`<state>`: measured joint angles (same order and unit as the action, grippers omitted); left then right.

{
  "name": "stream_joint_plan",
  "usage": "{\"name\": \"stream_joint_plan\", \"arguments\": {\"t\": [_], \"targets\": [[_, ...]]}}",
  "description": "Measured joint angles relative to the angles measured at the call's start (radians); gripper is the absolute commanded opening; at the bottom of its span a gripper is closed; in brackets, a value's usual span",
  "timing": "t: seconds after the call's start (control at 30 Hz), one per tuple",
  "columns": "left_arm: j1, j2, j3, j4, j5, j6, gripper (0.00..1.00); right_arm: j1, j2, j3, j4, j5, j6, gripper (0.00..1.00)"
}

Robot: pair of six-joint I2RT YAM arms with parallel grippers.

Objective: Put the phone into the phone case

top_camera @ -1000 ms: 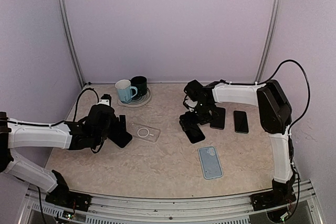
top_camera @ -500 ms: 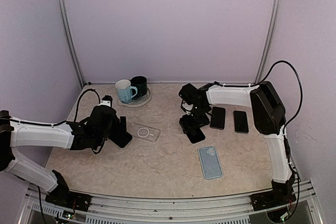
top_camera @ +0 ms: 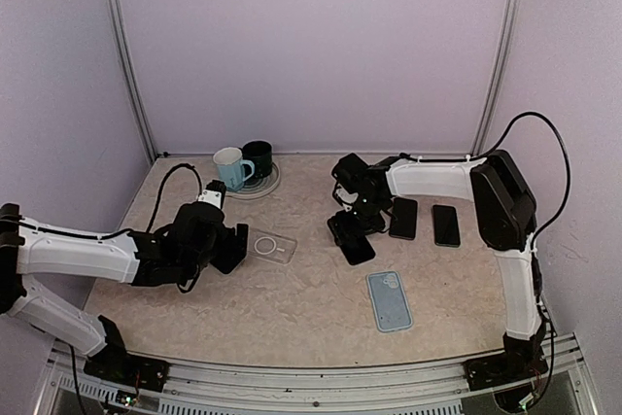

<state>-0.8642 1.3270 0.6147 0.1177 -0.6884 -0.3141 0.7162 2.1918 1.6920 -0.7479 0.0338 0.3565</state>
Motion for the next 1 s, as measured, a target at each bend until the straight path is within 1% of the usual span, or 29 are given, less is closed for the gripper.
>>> {"name": "stream_joint_plan", "arguments": {"t": [0.13,0.3,0.47,0.6,0.73,0.9,1.0], "targets": [[-0.073,0.018,0.026,0.027,-0.001,0.056,0.99,0.001,-0.072,-0.066,0.073,0.003,0.011,0.52],[-0.150,0.077,0.072,0.061,0.000,0.114,0.99,0.002,-0.249,-0.202,0.160,0.049,0.043,0.49],[-0.170,0.123,0.089,0.065,0.003,0.122,0.99,0.016,-0.441,-0.367,0.232,0.131,0.101,0.48],[-0.173,0.137,0.097,0.074,0.009,0.122,0.99,0.092,-0.558,-0.500,0.248,0.201,0.190,0.48],[-0.175,0.147,0.099,0.085,0.019,0.122,0.99,0.192,-0.617,-0.619,0.239,0.224,0.330,0.49],[-0.175,0.164,0.101,0.099,0.032,0.129,0.99,0.294,-0.618,-0.680,0.164,0.264,0.507,0.49],[-0.175,0.165,0.105,0.101,0.035,0.138,0.99,0.323,-0.618,-0.700,0.145,0.276,0.575,0.49]]}}
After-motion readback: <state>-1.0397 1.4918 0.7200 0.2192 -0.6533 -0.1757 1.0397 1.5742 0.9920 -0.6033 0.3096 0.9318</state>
